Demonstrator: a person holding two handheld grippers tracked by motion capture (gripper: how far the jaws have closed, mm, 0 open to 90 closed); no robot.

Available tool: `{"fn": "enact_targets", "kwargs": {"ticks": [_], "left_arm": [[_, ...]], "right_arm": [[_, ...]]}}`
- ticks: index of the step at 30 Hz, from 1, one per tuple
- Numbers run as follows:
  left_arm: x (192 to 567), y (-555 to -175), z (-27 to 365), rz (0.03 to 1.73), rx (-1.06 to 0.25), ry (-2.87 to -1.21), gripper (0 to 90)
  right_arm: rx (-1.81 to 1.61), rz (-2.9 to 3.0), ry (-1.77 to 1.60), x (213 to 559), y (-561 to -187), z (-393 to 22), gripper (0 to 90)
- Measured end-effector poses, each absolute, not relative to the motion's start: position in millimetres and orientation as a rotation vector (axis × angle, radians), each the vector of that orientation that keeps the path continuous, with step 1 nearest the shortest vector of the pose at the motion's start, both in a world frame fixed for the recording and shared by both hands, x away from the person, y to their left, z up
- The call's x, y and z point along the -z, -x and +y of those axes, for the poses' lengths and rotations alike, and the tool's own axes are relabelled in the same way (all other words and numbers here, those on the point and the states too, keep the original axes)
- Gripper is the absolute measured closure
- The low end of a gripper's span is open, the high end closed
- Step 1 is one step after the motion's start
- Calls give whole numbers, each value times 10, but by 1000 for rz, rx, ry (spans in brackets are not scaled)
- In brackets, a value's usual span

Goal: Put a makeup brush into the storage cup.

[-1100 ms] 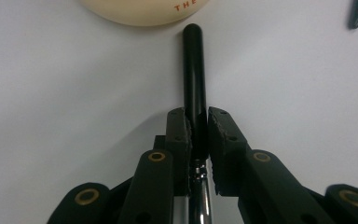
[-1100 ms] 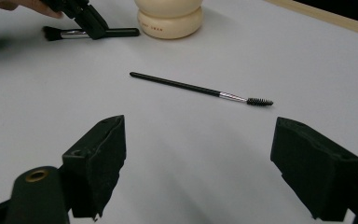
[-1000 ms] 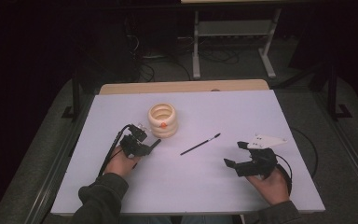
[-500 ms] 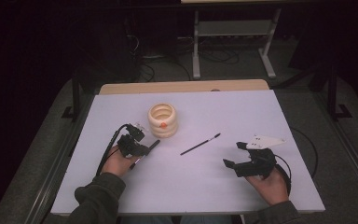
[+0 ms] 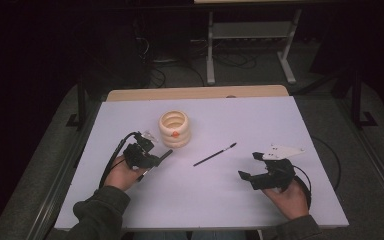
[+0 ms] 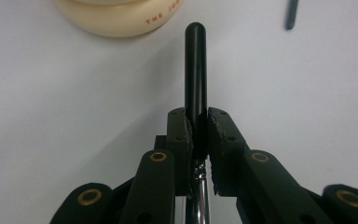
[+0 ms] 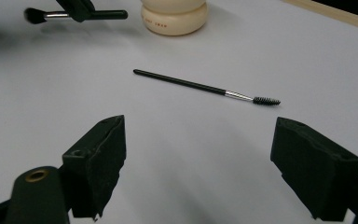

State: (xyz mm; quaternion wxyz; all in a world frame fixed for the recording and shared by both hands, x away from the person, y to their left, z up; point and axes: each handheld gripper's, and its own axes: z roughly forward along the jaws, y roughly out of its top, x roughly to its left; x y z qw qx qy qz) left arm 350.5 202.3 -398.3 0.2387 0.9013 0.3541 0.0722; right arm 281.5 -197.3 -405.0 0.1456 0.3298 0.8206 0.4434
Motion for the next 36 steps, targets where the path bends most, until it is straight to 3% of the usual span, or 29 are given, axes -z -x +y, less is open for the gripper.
{"fn": "enact_targets", "kwargs": {"ticks": [36], "left_arm": [[3665,-3122,1981,717,-191,-2481,797]], "right_arm": [[-1225,2607,-737,3644,-2865,-1472,209]]}}
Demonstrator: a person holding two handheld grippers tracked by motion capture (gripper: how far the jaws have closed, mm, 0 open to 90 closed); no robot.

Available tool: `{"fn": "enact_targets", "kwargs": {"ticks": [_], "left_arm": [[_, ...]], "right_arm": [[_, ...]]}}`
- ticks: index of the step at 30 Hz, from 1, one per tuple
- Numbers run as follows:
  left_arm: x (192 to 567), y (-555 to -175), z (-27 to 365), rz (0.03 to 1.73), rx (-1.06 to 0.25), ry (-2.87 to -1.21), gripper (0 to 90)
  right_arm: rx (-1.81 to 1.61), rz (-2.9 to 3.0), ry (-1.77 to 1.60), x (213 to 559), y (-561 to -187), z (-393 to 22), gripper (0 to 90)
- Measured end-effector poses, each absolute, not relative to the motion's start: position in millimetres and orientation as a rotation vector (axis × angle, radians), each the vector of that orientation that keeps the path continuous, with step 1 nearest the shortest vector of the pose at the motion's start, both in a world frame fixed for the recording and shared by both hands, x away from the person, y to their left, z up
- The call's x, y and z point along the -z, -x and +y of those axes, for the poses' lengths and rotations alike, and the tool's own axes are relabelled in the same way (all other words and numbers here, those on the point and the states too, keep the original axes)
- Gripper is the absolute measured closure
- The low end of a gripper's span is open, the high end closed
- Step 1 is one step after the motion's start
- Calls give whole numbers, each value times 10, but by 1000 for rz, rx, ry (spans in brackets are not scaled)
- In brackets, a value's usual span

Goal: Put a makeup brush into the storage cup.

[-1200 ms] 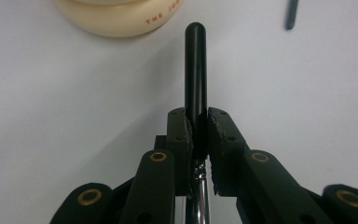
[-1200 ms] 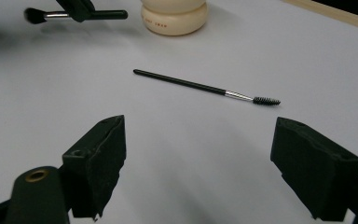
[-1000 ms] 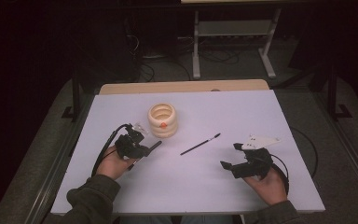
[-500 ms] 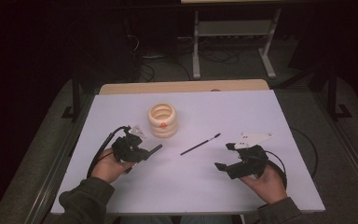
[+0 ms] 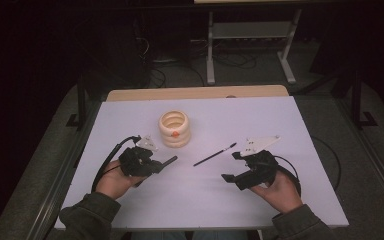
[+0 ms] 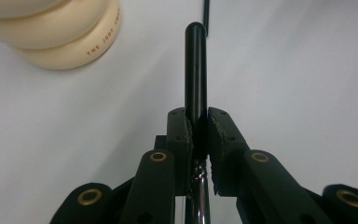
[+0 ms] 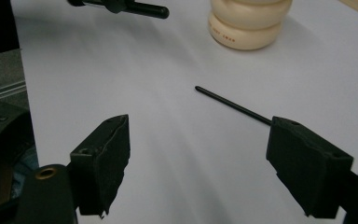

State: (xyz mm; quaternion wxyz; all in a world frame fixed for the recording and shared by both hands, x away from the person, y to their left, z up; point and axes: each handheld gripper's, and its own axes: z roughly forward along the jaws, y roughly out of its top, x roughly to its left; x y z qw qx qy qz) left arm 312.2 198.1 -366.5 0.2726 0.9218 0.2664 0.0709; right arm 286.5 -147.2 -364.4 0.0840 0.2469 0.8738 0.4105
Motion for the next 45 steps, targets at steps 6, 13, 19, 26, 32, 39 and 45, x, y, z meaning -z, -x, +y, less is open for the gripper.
{"fn": "enact_targets", "kwargs": {"ticks": [6,13,19,26,32,39,45], "left_arm": [[3641,-3062,1954,673,-192,-2481,797],[3594,-2995,1864,594,-216,-2507,797],[3580,-2912,1768,518,-204,-2511,797],[3557,-2822,1639,425,-165,-2534,797],[3557,-2775,1529,329,-150,-2560,797],[3558,-2698,1435,243,-177,-2547,797],[3559,-2647,1389,184,-168,-2559,797]], "right_arm": [[-1210,2655,-684,3558,-2919,-1339,222],[-1192,2706,-615,3505,-2977,-1185,224],[-1184,2741,-573,3498,-2999,-1070,226],[-1172,2787,-472,3493,-2990,-955,276],[-1140,2856,-364,3586,-3039,-831,324],[-1162,2912,-302,3599,-3036,-780,407],[-1146,2973,-239,3646,-3003,-721,519]]}}
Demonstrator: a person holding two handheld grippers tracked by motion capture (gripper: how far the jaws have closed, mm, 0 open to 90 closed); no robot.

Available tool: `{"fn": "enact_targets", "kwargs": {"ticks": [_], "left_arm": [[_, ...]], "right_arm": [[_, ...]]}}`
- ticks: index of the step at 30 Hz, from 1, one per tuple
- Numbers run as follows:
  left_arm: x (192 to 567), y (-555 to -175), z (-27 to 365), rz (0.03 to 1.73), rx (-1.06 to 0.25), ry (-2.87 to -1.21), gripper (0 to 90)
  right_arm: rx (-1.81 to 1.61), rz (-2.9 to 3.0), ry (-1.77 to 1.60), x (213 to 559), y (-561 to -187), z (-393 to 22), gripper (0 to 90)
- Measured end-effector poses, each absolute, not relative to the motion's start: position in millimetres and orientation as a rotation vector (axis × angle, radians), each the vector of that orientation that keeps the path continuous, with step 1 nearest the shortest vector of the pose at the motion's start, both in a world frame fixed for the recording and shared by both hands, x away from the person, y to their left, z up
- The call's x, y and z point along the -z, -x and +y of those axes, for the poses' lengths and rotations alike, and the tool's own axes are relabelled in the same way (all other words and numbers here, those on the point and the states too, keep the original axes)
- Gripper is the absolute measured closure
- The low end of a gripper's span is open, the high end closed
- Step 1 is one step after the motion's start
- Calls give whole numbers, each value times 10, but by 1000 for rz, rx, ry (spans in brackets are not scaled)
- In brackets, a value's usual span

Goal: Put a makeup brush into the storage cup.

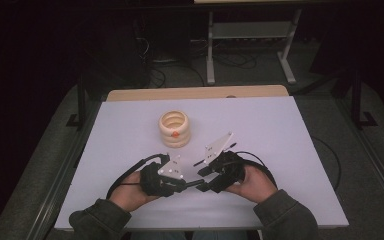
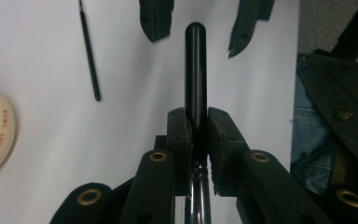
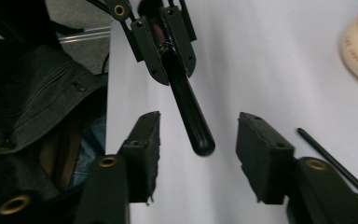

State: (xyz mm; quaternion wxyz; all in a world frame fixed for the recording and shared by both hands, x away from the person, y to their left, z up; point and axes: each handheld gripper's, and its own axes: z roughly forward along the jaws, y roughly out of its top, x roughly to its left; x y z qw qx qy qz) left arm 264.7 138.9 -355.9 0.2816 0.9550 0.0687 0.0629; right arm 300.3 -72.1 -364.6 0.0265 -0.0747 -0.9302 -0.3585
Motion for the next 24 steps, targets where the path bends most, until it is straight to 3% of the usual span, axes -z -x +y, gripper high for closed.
{"fn": "enact_targets", "kwargs": {"ticks": [11,24], "left_arm": [[3531,-2606,1330,118,-132,-2548,797],[3556,-2599,1301,73,-62,-2552,780]], "right_arm": [[1072,-2841,118,3710,-2956,-661,720],[1087,-2819,23,3712,-2885,-706,785]]}}
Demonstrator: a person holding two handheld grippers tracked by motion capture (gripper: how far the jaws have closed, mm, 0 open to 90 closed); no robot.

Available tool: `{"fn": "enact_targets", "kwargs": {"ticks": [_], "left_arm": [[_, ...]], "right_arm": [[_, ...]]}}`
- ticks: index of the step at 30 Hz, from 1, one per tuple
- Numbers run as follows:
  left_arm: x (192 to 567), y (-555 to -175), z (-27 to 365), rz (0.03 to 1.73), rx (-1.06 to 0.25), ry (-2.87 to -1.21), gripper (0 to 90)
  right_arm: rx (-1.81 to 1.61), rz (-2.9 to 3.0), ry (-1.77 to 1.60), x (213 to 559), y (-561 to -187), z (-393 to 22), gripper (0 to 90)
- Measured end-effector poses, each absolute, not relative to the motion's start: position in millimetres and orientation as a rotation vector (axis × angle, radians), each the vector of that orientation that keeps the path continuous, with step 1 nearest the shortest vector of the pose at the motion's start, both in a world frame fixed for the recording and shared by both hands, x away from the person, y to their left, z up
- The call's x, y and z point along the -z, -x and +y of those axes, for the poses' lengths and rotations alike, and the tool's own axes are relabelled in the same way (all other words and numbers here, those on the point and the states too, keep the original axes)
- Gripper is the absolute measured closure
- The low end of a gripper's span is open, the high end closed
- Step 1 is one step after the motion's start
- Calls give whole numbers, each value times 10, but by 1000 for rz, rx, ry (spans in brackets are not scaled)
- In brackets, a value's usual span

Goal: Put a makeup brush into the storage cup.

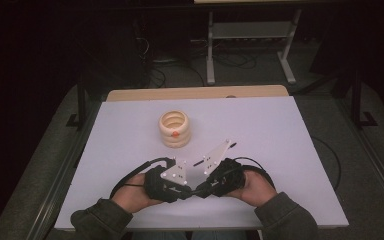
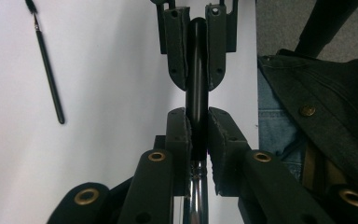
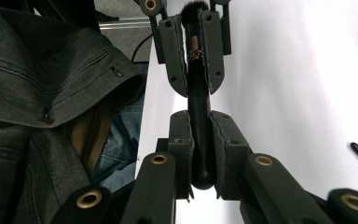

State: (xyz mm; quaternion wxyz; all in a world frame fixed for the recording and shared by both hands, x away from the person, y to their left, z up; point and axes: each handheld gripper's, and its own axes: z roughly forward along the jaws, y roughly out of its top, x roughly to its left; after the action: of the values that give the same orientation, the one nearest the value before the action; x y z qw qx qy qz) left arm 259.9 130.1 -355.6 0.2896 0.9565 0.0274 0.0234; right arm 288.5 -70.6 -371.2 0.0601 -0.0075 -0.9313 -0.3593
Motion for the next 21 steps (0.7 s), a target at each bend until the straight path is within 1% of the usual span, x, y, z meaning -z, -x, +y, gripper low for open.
{"fn": "enact_targets", "kwargs": {"ticks": [3,5,6,10,13,15,17,21], "left_arm": [[3579,-2599,1313,90,-52,-2552,702],[3576,-2613,1350,89,-47,-2565,682],[3593,-2603,1364,121,-32,-2543,667],[3616,-2614,1442,129,-35,-2544,642],[3624,-2624,1489,149,-24,-2548,647],[3624,-2629,1505,149,-21,-2549,682],[3625,-2633,1509,141,-17,-2549,738],[3641,-2621,1491,100,-25,-2582,755]], "right_arm": [[1080,-2829,15,3723,-2872,-722,785],[1093,-2830,13,3724,-2871,-746,786],[1092,-2831,25,3718,-2864,-767,785],[1166,-2825,45,3680,-2865,-892,785],[1193,-2810,62,3685,-2859,-939,785],[1207,-2806,65,3701,-2860,-967,785],[1218,-2801,53,3721,-2854,-973,785],[1208,-2811,27,3743,-2847,-945,781]]}}
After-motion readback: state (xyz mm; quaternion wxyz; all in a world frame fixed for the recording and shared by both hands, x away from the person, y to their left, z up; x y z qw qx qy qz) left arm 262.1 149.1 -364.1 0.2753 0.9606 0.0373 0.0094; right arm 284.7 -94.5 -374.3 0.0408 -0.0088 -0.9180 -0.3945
